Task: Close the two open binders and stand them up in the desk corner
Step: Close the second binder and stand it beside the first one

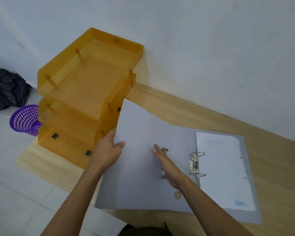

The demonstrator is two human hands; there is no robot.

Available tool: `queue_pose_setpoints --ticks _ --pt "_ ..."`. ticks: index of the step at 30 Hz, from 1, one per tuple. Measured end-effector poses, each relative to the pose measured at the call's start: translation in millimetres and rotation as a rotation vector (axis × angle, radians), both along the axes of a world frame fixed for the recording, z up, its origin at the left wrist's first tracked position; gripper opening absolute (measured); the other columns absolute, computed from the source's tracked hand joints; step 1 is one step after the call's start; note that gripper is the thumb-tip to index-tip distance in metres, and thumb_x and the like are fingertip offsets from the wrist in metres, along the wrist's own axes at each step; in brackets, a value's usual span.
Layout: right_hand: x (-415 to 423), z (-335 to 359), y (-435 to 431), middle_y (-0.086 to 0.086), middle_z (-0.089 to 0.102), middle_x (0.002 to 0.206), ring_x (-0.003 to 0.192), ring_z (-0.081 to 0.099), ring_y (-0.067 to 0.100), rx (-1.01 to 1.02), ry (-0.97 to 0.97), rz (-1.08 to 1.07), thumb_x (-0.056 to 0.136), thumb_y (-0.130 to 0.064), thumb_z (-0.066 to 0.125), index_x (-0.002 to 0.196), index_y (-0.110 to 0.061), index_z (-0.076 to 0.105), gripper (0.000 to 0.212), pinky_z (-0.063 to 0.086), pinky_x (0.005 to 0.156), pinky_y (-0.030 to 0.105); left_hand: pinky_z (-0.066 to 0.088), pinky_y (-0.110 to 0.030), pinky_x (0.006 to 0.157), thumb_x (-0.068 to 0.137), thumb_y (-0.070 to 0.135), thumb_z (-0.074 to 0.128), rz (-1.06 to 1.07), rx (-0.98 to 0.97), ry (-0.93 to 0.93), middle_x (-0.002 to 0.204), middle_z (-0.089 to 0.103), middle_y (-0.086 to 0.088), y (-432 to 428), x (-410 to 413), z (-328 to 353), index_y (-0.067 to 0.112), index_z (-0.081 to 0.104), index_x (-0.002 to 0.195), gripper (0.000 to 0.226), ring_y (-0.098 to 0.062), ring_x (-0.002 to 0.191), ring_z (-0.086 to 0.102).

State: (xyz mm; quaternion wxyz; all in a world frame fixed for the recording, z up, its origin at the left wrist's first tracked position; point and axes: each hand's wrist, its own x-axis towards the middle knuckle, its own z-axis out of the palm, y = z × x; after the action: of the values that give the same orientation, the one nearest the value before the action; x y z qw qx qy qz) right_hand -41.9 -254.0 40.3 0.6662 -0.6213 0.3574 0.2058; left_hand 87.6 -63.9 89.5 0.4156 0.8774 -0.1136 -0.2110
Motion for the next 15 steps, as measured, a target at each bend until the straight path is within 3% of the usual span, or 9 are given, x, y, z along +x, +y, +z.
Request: queue_pose_setpoints --ticks 4,8,10,12,15 --pt "11.3 20.0 6.0 -0.016 -0.005 0.170 0.157 0.004 0.026 0.119 -0.067 -0.066 0.091 -0.068 0.048 0.156 -0.051 0.015 0.075 0.026 0.113 0.065 0.050 -0.024 0.080 0.098 0.022 0.060 -0.094 -0.139 0.050 0.122 0.066 0.017 -12.1 7.2 36.3 0.033 0.055 0.139 0.043 -0.007 0.104 0.064" --pt "28.0 60.2 -1.4 -0.024 0.002 0.168 0.155 0.012 0.013 0.106 -0.225 -0.048 0.080 -0.080 0.051 0.153 -0.058 0.017 0.083 0.029 0.115 0.067 0.061 -0.029 0.078 0.099 0.040 0.056 -0.101 -0.404 0.487 0.116 0.076 0.012 -43.4 -6.8 53.1 0.044 0.065 0.118 0.022 -0.013 0.102 0.075" --pt "31.6 83.6 -6.5 -0.027 0.004 0.167 0.153 0.016 0.009 0.066 -0.307 -0.029 0.078 -0.084 0.048 0.150 -0.063 0.018 0.080 0.031 0.115 0.065 0.058 -0.039 0.093 0.093 0.061 0.053 -0.132 -0.470 0.612 0.127 0.071 0.010 -62.4 -15.6 56.2 0.042 0.061 0.131 0.043 -0.015 0.114 0.070" --pt "27.7 101.5 -13.4 -0.031 0.010 0.164 0.147 0.023 0.002 0.041 -0.366 -0.050 0.077 -0.085 0.046 0.149 -0.064 0.017 0.081 0.032 0.116 0.062 0.045 -0.048 0.109 0.087 0.075 0.046 -0.183 -0.532 0.646 0.145 0.058 0.009 -83.1 -26.2 53.0 0.042 0.049 0.144 0.066 -0.015 0.132 0.056" --pt "12.7 113.4 -26.9 -0.032 0.024 0.148 0.132 0.028 -0.003 0.017 -0.394 -0.111 0.076 -0.084 0.046 0.151 -0.060 0.014 0.085 0.039 0.114 0.056 0.032 -0.044 0.119 0.087 0.081 0.034 -0.251 -0.571 0.584 0.160 0.038 0.015 -114.4 -46.4 47.6 0.049 0.036 0.149 0.069 -0.003 0.145 0.036"
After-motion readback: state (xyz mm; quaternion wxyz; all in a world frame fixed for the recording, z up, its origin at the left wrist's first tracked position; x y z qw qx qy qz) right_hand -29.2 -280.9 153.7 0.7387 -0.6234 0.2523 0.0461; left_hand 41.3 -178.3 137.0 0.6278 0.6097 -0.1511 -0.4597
